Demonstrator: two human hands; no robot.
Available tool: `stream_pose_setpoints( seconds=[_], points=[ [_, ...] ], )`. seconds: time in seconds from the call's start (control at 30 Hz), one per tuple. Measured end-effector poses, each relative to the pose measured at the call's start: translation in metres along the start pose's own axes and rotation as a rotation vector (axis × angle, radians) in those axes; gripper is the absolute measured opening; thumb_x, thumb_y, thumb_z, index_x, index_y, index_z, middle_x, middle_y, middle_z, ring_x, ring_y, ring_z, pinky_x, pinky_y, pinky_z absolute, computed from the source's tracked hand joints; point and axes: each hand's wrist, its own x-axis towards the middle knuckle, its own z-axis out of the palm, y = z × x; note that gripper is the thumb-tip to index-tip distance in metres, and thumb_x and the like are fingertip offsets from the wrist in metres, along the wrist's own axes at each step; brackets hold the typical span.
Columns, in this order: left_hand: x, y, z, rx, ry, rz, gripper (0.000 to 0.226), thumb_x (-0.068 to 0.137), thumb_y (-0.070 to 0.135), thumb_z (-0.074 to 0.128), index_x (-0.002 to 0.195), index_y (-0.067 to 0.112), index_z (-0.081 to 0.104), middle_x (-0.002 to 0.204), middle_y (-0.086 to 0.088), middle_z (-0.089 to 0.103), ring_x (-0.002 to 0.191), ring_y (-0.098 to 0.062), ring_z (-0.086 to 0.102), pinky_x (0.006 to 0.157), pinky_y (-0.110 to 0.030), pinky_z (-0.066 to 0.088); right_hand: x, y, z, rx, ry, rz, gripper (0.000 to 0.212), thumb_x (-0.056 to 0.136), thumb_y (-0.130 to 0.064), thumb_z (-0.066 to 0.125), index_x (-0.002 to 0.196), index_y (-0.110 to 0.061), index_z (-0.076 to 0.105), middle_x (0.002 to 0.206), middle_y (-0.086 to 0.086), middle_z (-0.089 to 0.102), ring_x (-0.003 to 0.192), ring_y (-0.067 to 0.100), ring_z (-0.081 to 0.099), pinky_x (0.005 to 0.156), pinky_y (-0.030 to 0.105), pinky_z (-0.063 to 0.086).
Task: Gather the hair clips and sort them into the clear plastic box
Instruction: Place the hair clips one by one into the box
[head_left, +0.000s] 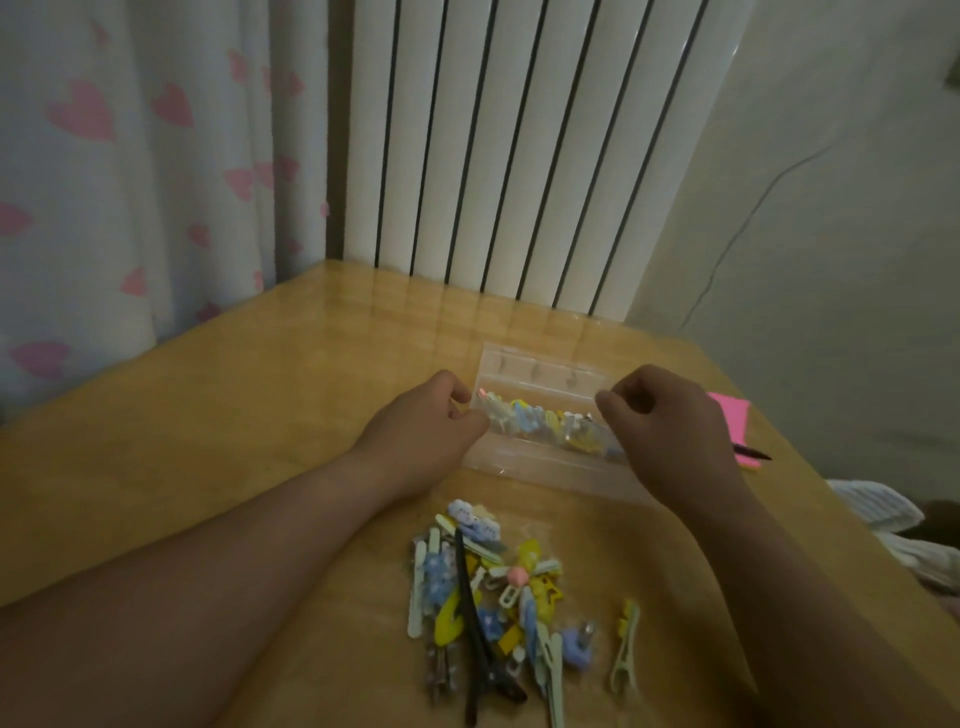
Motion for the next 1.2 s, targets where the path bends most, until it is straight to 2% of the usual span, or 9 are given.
stream_pose_setpoints(
  seconds=[0.17,0.37,0.43,0.57,0.7,0.8,0.97,1.1,1.2],
  points=[
    [0.0,0.003,0.0,-0.006,0.008,0.003,0.035,0.102,0.048,0.056,0.13,0.027,0.057,0.096,0.007,0.069,0.087,-0.015,0.067,0.085,-0.044,0.056,-0.017,-0.016,-0.004,0.063,-0.093,-0.143,0.007,0.096,-0.03,0.071,0.089,-0.029,0.07,0.082,-0.013,0.068,0.077,0.003,0.061,0.069,0.033,0.056],
    [0.001,0.003,0.0,-0.026,0.018,0.016,0.03,0.103,0.048,0.056,0.124,0.027,0.059,0.093,0.006,0.068,0.085,-0.015,0.066,0.083,-0.043,0.055,-0.041,-0.051,0.004,0.039,-0.525,-0.291,0.025,0.097,-0.049,0.064,0.117,-0.039,0.075,0.097,-0.02,0.069,0.089,-0.004,0.062,0.074,0.018,0.052],
    [0.003,0.003,0.001,-0.024,0.018,0.017,0.031,0.103,0.048,0.056,0.124,0.026,0.059,0.093,0.006,0.068,0.085,-0.015,0.065,0.084,-0.044,0.055,-0.047,-0.057,0.01,0.004,-0.621,-0.344,0.028,0.099,-0.049,0.065,0.123,-0.038,0.074,0.099,-0.02,0.067,0.089,-0.003,0.061,0.075,0.02,0.052],
    [0.004,0.002,0.002,-0.022,0.023,0.023,0.029,0.103,0.048,0.057,0.122,0.026,0.059,0.093,0.006,0.066,0.085,-0.017,0.064,0.081,-0.043,0.053,-0.05,-0.059,0.018,0.021,-0.681,-0.356,0.022,0.099,-0.049,0.066,0.11,-0.034,0.079,0.095,-0.017,0.063,0.086,0.001,0.061,0.079,0.03,0.054],
    [0.005,-0.001,0.003,-0.035,0.038,0.026,0.027,0.102,0.045,0.058,0.12,0.026,0.06,0.089,0.005,0.067,0.083,-0.016,0.065,0.078,-0.041,0.051,-0.05,-0.06,0.017,0.045,-0.668,-0.374,0.016,0.099,-0.046,0.067,0.099,-0.032,0.076,0.09,-0.015,0.062,0.085,0.003,0.06,0.077,0.029,0.052],
    [0.005,-0.003,0.003,-0.05,0.033,0.027,0.029,0.101,0.047,0.058,0.123,0.028,0.06,0.092,0.007,0.068,0.085,-0.015,0.066,0.079,-0.039,0.052,-0.049,-0.06,0.013,0.159,-0.622,-0.323,0.015,0.101,-0.04,0.067,0.094,-0.03,0.075,0.084,-0.014,0.068,0.081,0.003,0.064,0.068,0.019,0.049],
    [0.007,-0.005,0.005,-0.046,0.017,0.024,0.03,0.103,0.05,0.055,0.125,0.03,0.057,0.093,0.008,0.068,0.083,-0.015,0.067,0.072,-0.038,0.053,-0.033,-0.048,-0.006,0.307,-0.369,-0.148,0.01,0.101,-0.035,0.066,0.094,-0.031,0.073,0.083,-0.011,0.073,0.076,0.003,0.068,0.066,0.013,0.05],
    [0.008,-0.009,0.008,-0.029,0.006,0.017,0.033,0.103,0.054,0.052,0.127,0.031,0.055,0.092,0.011,0.065,0.08,-0.014,0.063,0.065,-0.034,0.043,0.005,-0.019,-0.022,0.367,-0.119,0.079,0.01,0.101,-0.029,0.067,0.099,-0.022,0.075,0.085,-0.007,0.078,0.069,0.003,0.069,0.065,0.023,0.049],
    [0.009,-0.009,0.007,-0.023,0.009,0.02,0.033,0.102,0.055,0.052,0.126,0.032,0.055,0.092,0.01,0.065,0.079,-0.015,0.063,0.065,-0.035,0.042,0.033,0.007,-0.023,0.237,-0.069,0.208,0.014,0.1,-0.028,0.07,0.091,-0.019,0.075,0.08,-0.001,0.074,0.066,0.018,0.066,0.061,0.027,0.045]
  ],
)
